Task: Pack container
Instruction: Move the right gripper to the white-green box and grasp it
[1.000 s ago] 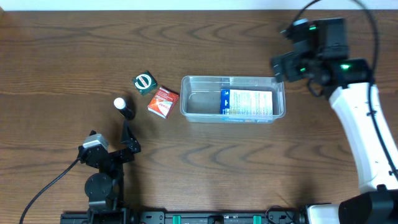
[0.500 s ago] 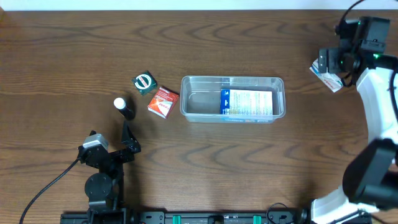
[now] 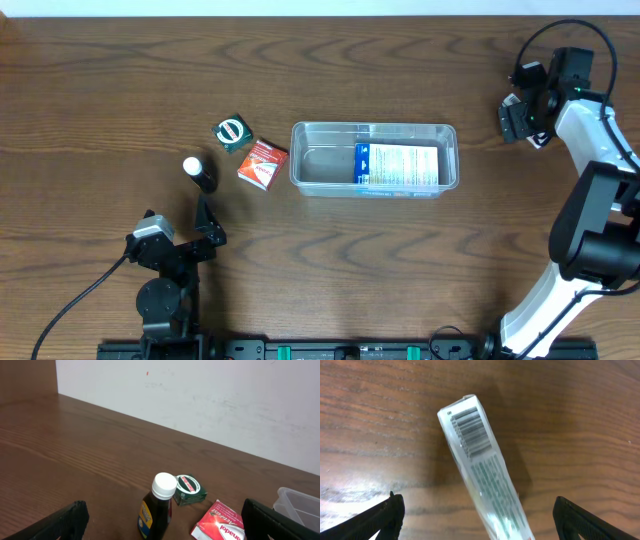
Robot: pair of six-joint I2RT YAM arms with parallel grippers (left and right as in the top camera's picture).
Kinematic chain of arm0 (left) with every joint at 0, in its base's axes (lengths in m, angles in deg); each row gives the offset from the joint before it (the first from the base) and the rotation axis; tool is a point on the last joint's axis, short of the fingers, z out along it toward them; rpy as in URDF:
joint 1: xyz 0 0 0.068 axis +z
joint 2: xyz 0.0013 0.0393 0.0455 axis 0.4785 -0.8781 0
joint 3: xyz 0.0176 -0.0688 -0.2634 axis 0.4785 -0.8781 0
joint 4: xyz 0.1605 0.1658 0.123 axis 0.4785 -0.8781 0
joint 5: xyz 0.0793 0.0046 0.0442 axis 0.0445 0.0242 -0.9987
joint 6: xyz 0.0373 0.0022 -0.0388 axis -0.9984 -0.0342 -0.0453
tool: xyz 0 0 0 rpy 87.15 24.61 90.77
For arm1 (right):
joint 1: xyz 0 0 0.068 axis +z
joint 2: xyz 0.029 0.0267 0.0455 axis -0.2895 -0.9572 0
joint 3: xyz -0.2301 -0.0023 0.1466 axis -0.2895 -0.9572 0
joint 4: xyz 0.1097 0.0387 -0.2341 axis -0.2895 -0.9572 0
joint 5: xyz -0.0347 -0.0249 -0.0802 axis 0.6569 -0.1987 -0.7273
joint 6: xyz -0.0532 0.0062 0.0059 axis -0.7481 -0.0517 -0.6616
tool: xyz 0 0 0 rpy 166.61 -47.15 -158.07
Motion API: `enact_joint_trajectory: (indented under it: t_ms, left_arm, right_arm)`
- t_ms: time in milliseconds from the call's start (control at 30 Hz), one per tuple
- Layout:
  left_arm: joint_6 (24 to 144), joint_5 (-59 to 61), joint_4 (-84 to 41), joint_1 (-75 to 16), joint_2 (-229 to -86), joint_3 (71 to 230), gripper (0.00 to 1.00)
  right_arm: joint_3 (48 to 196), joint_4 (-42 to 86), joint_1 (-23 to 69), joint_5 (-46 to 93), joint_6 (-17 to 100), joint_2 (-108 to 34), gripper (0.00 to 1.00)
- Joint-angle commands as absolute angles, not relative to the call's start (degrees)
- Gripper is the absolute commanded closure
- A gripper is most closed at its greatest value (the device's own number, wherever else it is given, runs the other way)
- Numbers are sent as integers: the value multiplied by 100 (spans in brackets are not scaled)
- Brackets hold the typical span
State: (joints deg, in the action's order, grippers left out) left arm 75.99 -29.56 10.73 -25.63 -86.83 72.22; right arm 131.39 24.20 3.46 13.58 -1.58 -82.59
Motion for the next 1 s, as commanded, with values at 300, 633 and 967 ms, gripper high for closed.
enact_joint_trajectory:
  t_ms: [300, 633, 967]
  left_arm:
    - [7526, -3002, 855, -2528, -8655, 7102, 2]
    - [7526, -3002, 855, -2528, -8655, 7102, 2]
    - [7526, -3002, 855, -2528, -8655, 7102, 2]
  right_arm:
    - [13174, 2562, 300, 1614, -322, -8368, 48]
    - [13174, 2601, 285, 1612, -534, -8368, 47]
    - [13174, 2651, 169, 1658, -580, -8368, 51]
